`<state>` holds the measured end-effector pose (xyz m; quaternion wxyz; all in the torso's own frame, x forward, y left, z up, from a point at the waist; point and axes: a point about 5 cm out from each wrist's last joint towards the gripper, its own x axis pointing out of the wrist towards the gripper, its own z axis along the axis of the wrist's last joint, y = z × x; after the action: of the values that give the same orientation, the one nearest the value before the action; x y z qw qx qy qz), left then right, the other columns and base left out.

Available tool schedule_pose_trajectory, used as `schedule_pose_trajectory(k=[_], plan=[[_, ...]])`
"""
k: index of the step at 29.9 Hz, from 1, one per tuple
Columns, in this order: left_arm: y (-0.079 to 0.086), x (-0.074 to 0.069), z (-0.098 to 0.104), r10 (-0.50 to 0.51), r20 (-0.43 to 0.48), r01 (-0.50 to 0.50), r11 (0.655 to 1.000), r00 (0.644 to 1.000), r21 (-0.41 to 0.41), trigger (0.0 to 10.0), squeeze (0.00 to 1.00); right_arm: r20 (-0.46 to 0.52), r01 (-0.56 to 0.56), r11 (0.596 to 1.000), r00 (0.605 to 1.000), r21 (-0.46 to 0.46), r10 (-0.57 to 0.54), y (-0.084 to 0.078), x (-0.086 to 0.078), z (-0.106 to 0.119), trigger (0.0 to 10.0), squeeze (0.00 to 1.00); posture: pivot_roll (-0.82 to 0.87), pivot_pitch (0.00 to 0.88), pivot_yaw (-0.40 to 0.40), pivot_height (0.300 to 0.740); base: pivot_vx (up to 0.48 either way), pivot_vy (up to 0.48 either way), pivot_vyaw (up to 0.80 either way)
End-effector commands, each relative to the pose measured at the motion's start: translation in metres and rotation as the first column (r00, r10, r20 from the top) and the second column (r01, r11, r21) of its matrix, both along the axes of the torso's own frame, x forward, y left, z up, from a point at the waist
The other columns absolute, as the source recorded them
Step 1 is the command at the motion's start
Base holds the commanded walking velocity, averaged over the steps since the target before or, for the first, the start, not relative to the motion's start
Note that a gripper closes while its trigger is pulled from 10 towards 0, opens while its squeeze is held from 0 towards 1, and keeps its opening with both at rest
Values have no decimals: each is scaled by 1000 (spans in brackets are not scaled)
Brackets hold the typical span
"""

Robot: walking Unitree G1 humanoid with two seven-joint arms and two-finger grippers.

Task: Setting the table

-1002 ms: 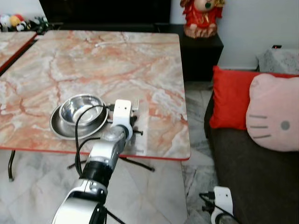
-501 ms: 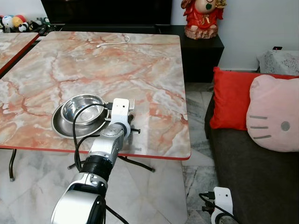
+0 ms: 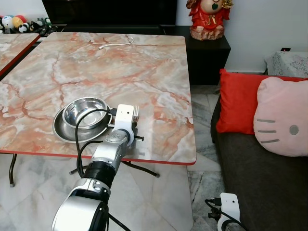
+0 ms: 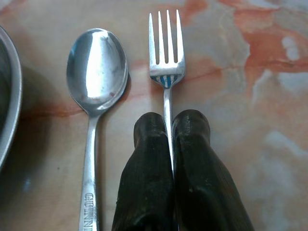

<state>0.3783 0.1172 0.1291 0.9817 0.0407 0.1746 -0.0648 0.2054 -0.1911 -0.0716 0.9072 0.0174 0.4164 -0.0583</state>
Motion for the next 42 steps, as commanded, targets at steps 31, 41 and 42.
schedule_pose_trajectory(k=[31,41,42], plan=[[4,-4,-12,22,-32,-21,1000,999,19,10000,455,-22,8,1000,1000,7,-8,1,-6,-3,10000,0,6,119,-7,740,0,0,0],[3,-4,-12,19,-31,-18,1000,999,22,10000,455,-22,8,1000,1000,6,-7,1,-5,-3,10000,0,8,119,-8,740,0,0,0],[3,-4,-12,18,-30,-18,1000,999,22,10000,463,-23,7,1000,1000,6,-7,1,-5,-3,10000,0,8,119,-8,740,0,0,0]])
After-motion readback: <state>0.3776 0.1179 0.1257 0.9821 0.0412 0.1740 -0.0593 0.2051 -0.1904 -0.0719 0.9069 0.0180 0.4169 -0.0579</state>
